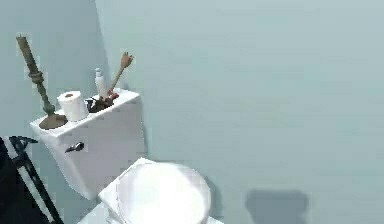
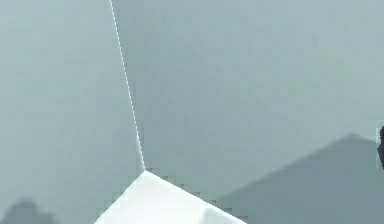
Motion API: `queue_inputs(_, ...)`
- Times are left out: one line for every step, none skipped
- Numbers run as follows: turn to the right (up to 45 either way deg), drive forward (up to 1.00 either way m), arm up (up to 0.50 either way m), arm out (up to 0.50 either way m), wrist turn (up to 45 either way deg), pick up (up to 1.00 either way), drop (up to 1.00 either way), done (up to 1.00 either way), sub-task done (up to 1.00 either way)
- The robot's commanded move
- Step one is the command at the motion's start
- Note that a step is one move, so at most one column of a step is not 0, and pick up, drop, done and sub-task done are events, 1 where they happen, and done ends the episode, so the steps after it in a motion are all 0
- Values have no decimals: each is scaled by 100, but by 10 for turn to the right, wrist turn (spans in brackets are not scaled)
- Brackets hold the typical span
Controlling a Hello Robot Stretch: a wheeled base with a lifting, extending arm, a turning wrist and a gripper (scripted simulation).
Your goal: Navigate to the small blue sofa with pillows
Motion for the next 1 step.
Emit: queue_inputs(-450, 0, 0, 0, 0, 0, 0, 0, 0)
